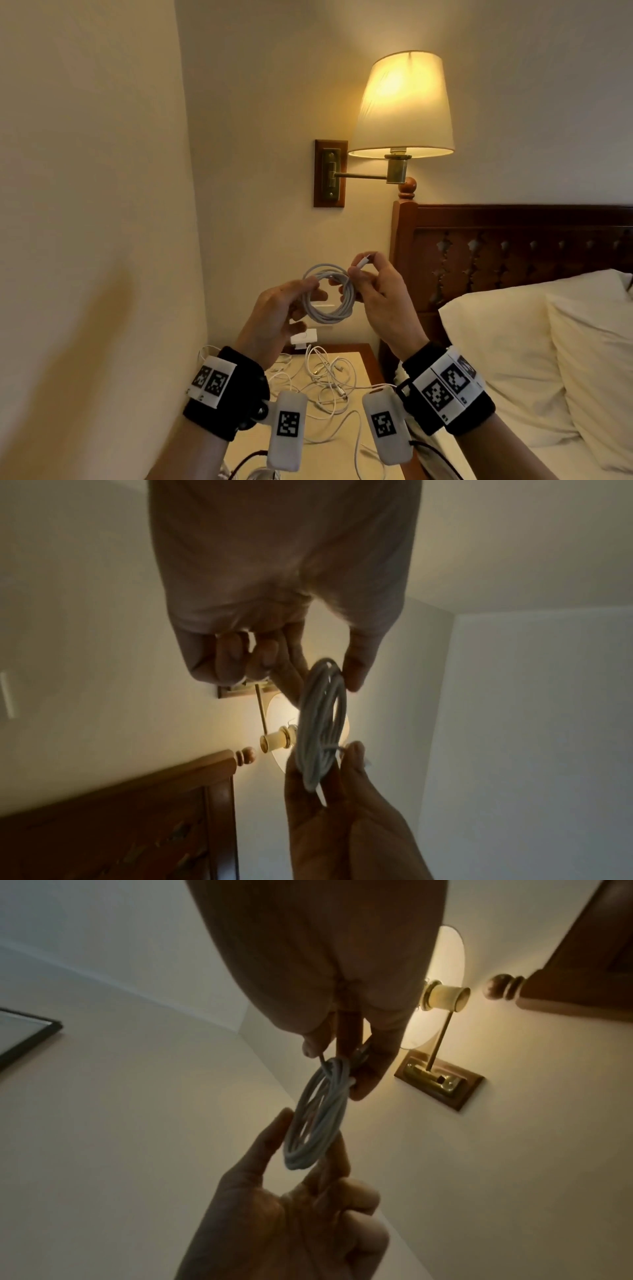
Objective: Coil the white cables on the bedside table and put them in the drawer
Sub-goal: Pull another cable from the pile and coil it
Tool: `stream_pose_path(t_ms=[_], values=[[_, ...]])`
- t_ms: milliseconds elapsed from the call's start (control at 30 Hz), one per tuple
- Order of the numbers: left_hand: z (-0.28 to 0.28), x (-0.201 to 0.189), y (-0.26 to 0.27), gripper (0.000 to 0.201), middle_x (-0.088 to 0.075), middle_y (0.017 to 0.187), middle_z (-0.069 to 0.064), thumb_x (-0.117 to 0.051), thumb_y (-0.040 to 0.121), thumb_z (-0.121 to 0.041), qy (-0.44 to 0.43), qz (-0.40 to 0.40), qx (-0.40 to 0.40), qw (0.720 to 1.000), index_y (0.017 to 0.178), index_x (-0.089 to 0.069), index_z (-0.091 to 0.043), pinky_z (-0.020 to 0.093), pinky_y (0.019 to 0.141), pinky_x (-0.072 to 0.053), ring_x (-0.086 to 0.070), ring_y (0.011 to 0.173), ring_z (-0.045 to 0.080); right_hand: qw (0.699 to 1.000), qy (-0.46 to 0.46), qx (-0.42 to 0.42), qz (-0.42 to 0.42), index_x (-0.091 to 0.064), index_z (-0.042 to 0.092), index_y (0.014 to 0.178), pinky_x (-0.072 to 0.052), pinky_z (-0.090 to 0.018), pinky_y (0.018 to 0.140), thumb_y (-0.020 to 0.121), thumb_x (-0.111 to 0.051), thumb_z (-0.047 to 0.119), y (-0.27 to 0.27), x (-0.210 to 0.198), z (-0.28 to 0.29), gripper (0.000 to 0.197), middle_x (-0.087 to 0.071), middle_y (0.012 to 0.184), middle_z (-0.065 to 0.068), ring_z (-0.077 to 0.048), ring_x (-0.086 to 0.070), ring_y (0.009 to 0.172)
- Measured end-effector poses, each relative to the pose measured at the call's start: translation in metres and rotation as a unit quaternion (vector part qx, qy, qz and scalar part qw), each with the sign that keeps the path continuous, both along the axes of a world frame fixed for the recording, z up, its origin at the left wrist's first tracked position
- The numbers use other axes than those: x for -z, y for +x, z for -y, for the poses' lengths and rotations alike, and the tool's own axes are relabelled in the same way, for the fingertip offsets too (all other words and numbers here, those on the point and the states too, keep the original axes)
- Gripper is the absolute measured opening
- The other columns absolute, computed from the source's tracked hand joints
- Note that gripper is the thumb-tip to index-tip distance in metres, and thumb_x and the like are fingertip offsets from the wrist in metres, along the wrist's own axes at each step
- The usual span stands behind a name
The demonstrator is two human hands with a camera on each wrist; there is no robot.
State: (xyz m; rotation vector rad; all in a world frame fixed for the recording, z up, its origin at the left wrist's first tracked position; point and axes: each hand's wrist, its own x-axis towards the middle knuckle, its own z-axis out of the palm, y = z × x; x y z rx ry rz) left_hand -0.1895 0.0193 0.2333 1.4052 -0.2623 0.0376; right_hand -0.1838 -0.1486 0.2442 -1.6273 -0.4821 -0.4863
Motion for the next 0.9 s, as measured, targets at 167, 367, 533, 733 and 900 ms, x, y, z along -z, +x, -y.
stream_pose_path(t_ms=[167, 367, 533, 733, 900], values=[[-0.006, -0.011, 0.003, 0.028, -0.058, 0.068, -0.005, -0.067, 0.085, -0.040, 0.107, 0.048, -0.034, 0.993, 0.097, -0.075, -0.016, 0.026, 0.063, -0.038, -0.048, 0.062, 0.007, 0.998, -0.063, -0.001, 0.015, -0.056, 0.013, 0.104, -0.057, -0.026, 0.073, 0.094, -0.058, 0.015, -0.001, 0.002, 0.001, 0.010, -0.076, 0.088, -0.003, -0.012, -0.073, 0.083], [-0.011, -0.012, 0.009, 0.020, -0.068, 0.077, 0.005, -0.059, 0.094, -0.023, 0.237, 0.112, -0.032, 0.964, 0.100, -0.067, -0.006, 0.005, 0.048, -0.037, -0.050, 0.046, -0.006, 0.990, -0.114, 0.060, 0.055, -0.069, 0.016, 0.093, -0.054, -0.018, 0.078, 0.084, -0.072, 0.016, 0.003, 0.001, 0.008, 0.010, -0.074, 0.087, 0.003, -0.006, -0.069, 0.084], [-0.013, -0.006, 0.009, 0.023, -0.056, 0.064, -0.006, -0.055, 0.096, -0.028, 0.148, 0.006, 0.061, 0.987, 0.103, -0.064, -0.009, 0.018, 0.049, -0.033, -0.044, 0.052, 0.003, 0.990, -0.102, 0.059, 0.075, -0.071, 0.012, 0.093, -0.053, -0.014, 0.077, 0.082, -0.073, 0.010, 0.001, 0.001, 0.010, 0.012, -0.073, 0.085, 0.002, -0.005, -0.069, 0.082], [-0.006, -0.001, 0.007, 0.046, -0.048, 0.071, -0.002, -0.048, 0.086, -0.060, 0.230, 0.024, 0.023, 0.973, 0.094, -0.065, -0.018, 0.020, 0.055, -0.037, -0.041, 0.058, 0.006, 0.994, -0.087, 0.039, 0.062, -0.073, 0.013, 0.092, -0.054, -0.018, 0.077, 0.080, -0.075, 0.010, 0.000, 0.009, 0.012, 0.013, -0.073, 0.084, 0.003, -0.007, -0.069, 0.080], [0.008, 0.019, 0.008, 0.039, -0.052, 0.063, -0.003, -0.036, 0.092, -0.058, 0.362, 0.130, -0.098, 0.918, 0.074, -0.053, -0.028, 0.028, 0.057, -0.038, -0.046, 0.056, 0.012, 0.995, -0.073, 0.041, 0.048, -0.073, 0.013, 0.092, -0.056, -0.022, 0.078, 0.081, -0.075, 0.012, 0.003, 0.018, 0.009, 0.012, -0.074, 0.082, 0.002, -0.008, -0.071, 0.080]])
